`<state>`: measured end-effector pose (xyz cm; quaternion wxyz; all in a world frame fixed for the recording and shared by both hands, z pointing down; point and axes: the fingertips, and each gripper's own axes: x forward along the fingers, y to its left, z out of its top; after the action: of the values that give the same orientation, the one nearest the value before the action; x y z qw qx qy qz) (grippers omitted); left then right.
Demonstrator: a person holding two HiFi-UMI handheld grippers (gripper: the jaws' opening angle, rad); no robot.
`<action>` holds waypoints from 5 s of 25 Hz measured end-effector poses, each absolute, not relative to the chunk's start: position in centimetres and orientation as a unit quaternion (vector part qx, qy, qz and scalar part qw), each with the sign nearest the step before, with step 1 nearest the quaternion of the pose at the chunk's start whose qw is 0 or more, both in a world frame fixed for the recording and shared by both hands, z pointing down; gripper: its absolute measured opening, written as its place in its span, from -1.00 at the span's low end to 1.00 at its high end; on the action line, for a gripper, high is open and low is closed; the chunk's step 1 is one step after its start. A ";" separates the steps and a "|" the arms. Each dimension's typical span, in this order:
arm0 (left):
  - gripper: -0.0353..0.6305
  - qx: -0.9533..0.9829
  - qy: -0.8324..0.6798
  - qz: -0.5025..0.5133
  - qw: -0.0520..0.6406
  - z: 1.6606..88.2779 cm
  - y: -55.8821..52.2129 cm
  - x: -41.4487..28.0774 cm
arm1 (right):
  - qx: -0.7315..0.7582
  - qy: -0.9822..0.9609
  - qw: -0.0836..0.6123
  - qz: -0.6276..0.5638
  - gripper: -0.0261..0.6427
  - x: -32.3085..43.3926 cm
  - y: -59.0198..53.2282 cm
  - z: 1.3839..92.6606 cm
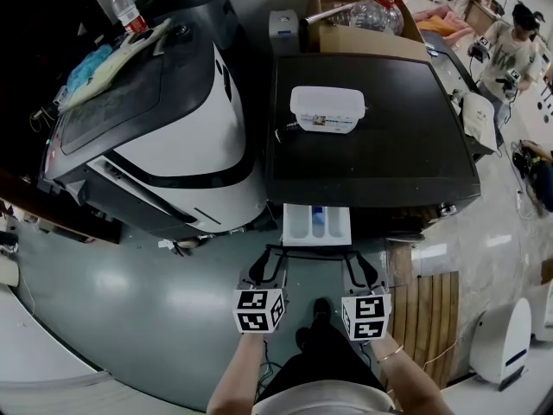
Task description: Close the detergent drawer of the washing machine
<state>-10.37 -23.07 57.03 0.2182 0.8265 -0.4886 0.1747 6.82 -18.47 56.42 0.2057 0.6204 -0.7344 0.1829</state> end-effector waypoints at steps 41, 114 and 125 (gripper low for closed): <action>-0.48 0.815 -0.513 0.157 0.220 56.9 -30.7 -9.0 | 0.635 -0.725 0.207 0.164 -0.61 7.9 -26.2 56.2; -0.76 0.822 -0.535 0.106 0.165 48.4 -18.4 -15.6 | 0.618 -0.772 0.097 0.111 -0.86 4.1 -14.8 45.7; -0.88 0.821 -0.539 0.095 0.161 47.5 -16.8 -17.2 | 0.607 -0.782 0.091 0.108 -0.91 2.8 -13.2 45.3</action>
<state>-17.17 -16.81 47.48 0.1612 0.8212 -0.5391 0.0948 2.80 -13.21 45.28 0.0908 0.6072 -0.7819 0.1078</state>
